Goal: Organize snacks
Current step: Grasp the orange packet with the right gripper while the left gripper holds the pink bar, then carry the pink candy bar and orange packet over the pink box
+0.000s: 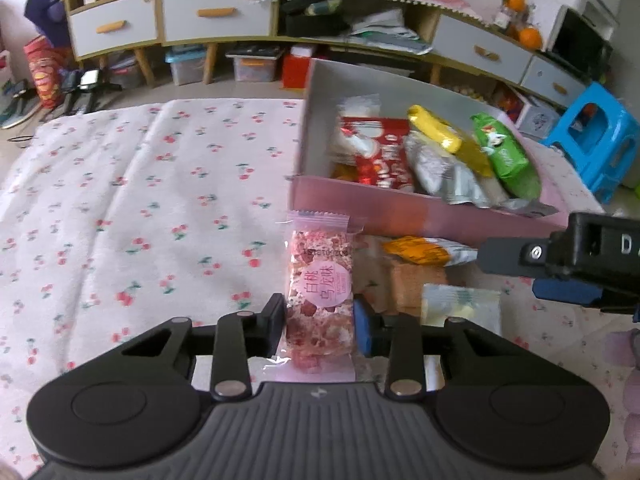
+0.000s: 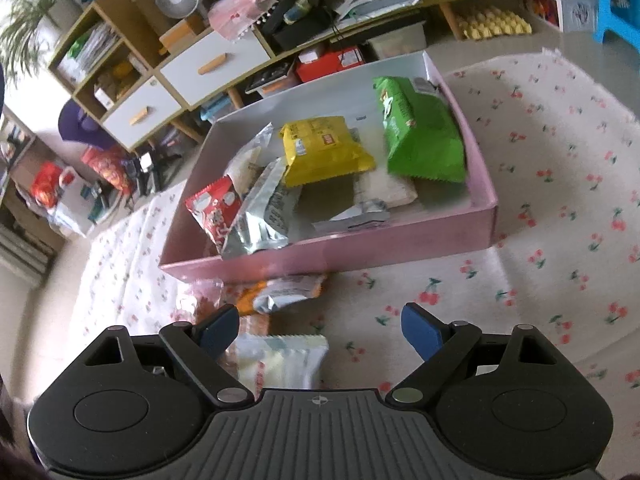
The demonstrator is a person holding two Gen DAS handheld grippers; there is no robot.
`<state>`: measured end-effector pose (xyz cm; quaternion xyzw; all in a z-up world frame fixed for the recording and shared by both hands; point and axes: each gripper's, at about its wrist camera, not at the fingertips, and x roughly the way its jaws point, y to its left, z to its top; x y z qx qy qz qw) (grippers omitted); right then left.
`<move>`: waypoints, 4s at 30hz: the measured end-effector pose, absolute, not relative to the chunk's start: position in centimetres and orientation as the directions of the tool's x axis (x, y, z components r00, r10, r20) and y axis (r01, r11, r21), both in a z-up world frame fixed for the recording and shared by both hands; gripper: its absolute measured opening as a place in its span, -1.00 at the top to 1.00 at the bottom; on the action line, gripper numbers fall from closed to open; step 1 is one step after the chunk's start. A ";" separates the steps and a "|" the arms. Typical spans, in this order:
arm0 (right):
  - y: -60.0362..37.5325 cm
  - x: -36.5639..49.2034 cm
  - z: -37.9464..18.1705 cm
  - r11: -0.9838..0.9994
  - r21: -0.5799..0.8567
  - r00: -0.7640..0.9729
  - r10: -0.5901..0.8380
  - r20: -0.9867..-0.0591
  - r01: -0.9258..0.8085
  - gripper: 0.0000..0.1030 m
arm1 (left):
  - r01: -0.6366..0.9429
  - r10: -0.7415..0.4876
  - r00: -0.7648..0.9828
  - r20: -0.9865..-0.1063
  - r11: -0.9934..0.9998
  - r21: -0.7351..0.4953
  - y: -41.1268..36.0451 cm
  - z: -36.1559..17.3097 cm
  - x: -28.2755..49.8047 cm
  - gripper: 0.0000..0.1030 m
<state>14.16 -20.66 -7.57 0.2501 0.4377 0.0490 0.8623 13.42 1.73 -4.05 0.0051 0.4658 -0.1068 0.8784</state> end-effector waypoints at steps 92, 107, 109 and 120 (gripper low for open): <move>-30.4 13.8 -6.2 0.455 0.858 0.848 0.334 -0.411 0.237 0.77 | 0.190 -0.300 0.607 -0.736 0.954 -0.232 -0.7 0.7 14.3 0.39; -32.2 14.6 -7.8 0.485 0.813 0.845 0.241 -0.478 0.322 0.77 | 0.294 -0.441 0.535 -0.721 0.897 -0.330 -6.1 0.2 18.5 0.39; -32.3 14.6 -8.1 0.470 0.820 0.842 0.249 -0.479 0.327 0.77 | 0.307 -0.429 0.529 -0.732 0.901 -0.307 -7.2 -0.4 19.1 0.39; -31.9 15.1 -9.0 0.468 0.815 0.827 0.264 -0.497 0.341 0.77 | 0.316 -0.382 0.532 -0.756 0.918 -0.241 -8.6 -1.9 20.9 0.39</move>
